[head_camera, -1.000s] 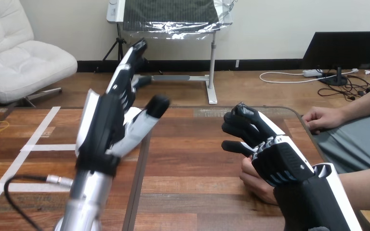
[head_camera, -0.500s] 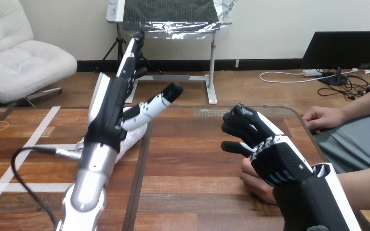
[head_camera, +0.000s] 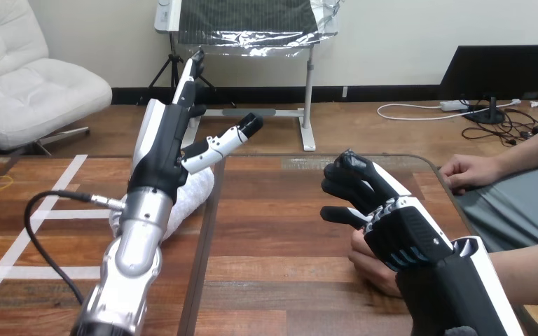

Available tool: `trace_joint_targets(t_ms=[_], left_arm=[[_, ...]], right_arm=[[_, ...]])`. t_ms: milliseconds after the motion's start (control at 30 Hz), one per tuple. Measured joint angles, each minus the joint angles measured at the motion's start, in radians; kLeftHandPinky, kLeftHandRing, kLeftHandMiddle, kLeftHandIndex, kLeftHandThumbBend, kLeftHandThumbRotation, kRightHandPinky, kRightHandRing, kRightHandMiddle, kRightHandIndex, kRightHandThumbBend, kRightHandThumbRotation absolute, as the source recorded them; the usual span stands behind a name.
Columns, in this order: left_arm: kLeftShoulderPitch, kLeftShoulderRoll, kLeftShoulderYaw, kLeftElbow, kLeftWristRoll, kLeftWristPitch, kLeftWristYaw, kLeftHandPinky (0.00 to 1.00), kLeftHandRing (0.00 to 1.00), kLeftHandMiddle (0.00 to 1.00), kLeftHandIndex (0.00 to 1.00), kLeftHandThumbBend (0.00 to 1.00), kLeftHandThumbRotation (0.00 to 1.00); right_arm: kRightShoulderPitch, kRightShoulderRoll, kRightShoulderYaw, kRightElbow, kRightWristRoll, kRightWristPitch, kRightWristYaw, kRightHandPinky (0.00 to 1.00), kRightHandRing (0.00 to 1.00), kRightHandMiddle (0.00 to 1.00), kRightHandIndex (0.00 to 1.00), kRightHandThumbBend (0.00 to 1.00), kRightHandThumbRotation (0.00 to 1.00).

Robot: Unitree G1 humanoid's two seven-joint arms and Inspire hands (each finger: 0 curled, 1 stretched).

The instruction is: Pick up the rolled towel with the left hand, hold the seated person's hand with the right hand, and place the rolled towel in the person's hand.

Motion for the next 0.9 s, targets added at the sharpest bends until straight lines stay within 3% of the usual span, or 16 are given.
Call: trace_joint_targets(t_ms=[500, 900], left_arm=[[-0.163, 0.018, -0.028, 0.266, 0.068, 0.081, 0.084, 0.78, 0.92, 0.98, 1.00, 0.84, 0.59], [-0.267, 0.018, -0.048, 0.423, 0.080, 0.173, 0.098, 0.75, 0.92, 0.97, 0.99, 0.82, 0.56]], right_arm=[[-0.001, 0.001, 0.000, 0.000, 0.001, 0.011, 0.000, 0.86, 0.89, 0.88, 0.90, 1.00, 1.00], [-0.002, 0.001, 0.000, 0.000, 0.000, 0.011, 0.000, 0.84, 0.87, 0.87, 0.89, 1.00, 1.00]])
